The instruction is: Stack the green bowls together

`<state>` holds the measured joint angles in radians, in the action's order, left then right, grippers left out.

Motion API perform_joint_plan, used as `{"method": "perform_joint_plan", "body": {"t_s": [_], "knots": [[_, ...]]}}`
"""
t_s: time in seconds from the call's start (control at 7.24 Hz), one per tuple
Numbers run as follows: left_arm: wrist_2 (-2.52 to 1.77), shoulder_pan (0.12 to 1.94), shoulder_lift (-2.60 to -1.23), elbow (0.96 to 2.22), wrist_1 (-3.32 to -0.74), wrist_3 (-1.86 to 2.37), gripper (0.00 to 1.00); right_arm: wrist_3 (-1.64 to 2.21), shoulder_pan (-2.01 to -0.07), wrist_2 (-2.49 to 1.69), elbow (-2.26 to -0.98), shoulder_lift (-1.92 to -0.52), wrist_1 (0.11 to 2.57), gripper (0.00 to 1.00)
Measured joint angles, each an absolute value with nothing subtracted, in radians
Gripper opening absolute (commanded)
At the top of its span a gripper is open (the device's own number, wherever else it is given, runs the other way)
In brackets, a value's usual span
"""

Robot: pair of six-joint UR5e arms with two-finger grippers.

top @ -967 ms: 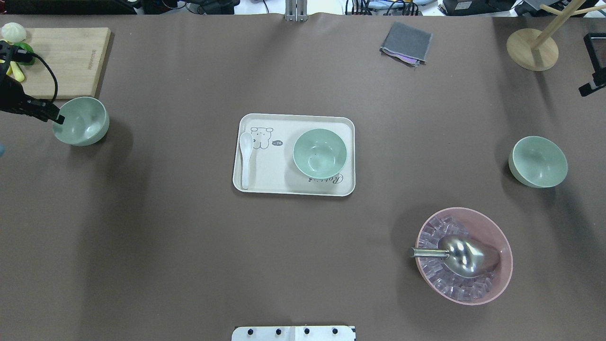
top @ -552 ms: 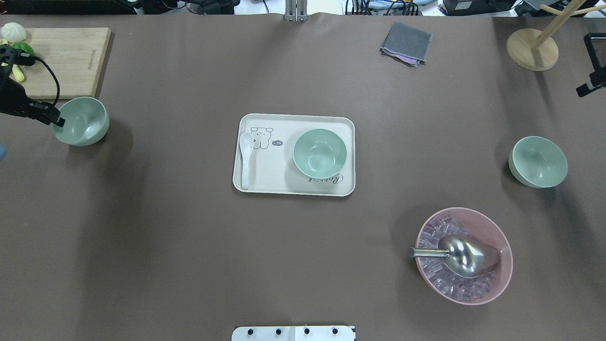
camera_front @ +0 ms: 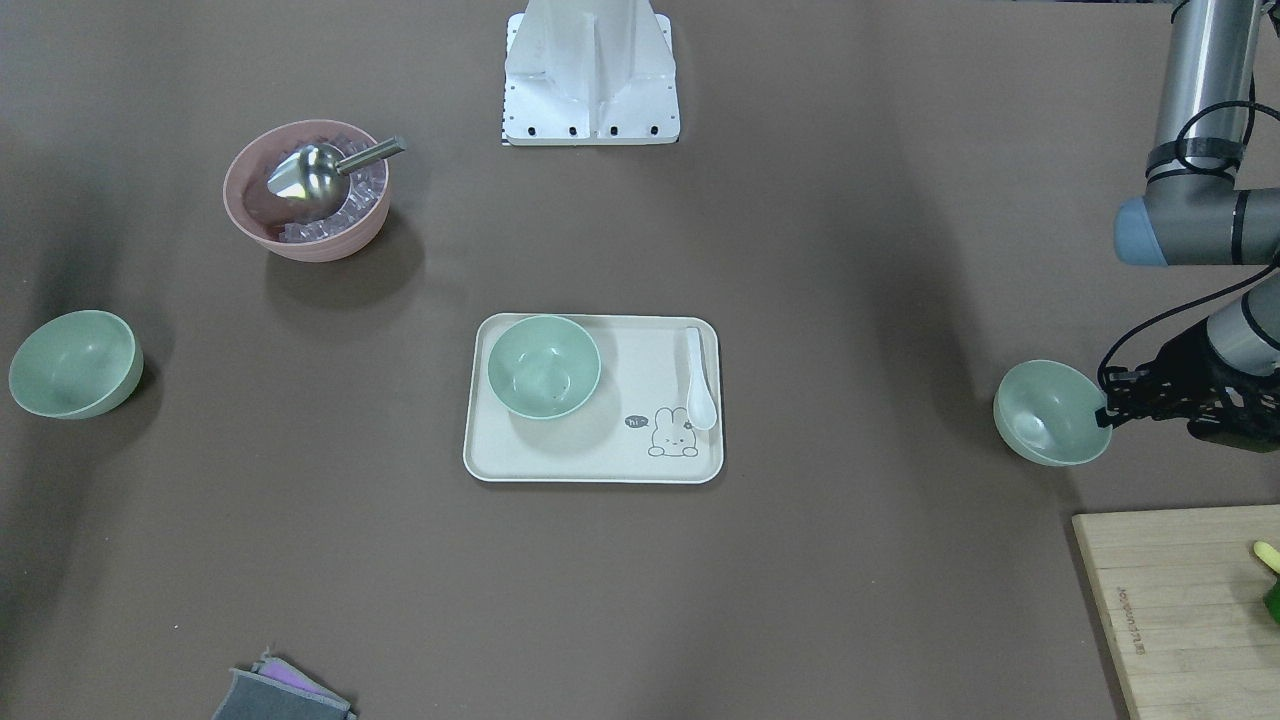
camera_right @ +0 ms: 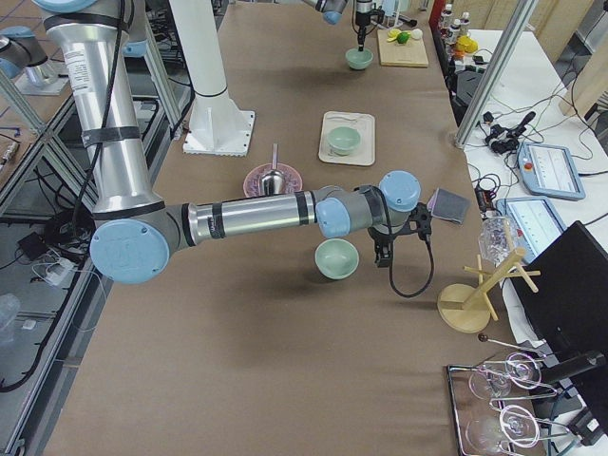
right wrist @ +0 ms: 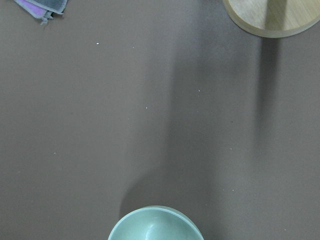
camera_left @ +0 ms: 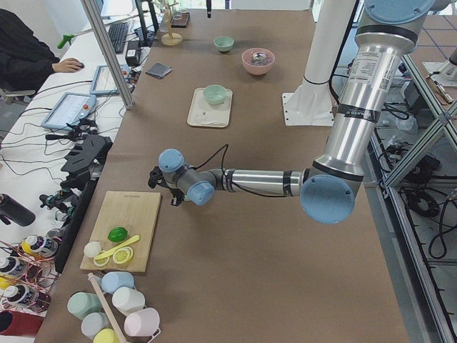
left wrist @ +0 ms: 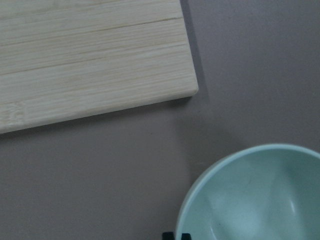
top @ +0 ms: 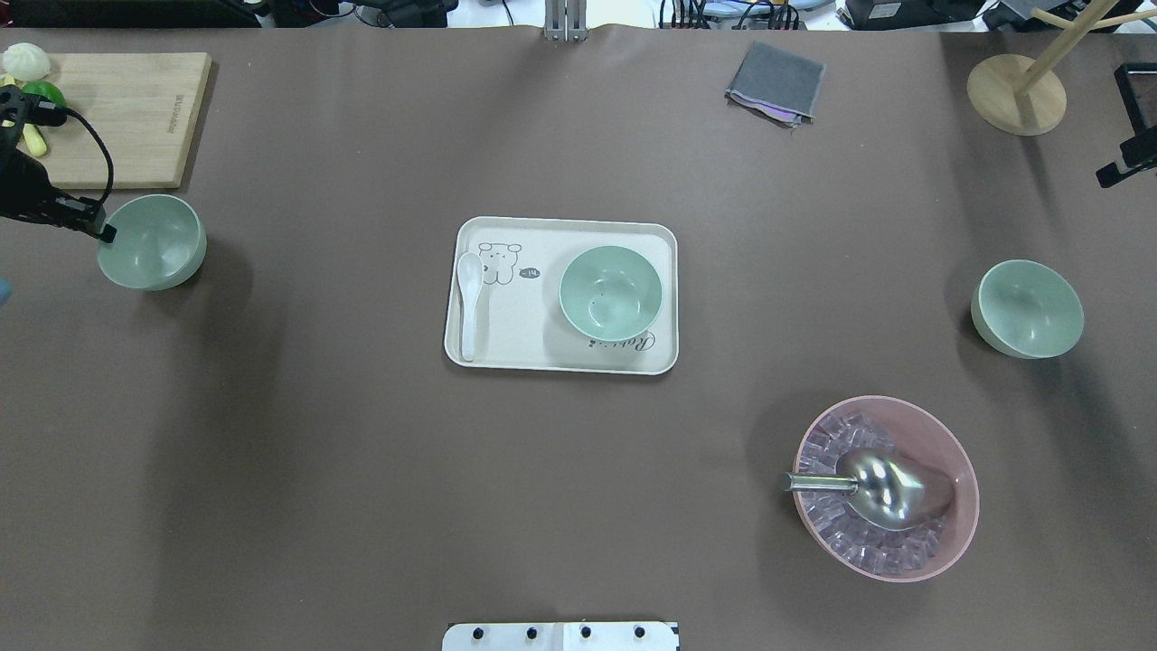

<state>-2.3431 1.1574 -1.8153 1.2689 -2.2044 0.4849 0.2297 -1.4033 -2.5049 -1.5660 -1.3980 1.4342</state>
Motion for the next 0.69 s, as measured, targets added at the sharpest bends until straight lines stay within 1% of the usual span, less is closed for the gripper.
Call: {"method": "perform_joint_plan", "body": {"t_s": [0.28,0.41,0.69], "knots": [[-2.433,1.199,-1.828,1.276,-2.166,0.488,0.00,0.236,-1.395,-2.495,-1.566,-1.394,1.437,1.00],[-2.497,1.235,-1.850,1.296,-2.105,0.491,0.00,0.235,-1.385,-2.476,-1.566,-1.396,1.438,1.00],[-2.555,1.271,-1.917,1.380,-1.916,0.502,0.00,0.233,-1.333,-2.374,-1.567,-1.417,1.433,1.00]]}}
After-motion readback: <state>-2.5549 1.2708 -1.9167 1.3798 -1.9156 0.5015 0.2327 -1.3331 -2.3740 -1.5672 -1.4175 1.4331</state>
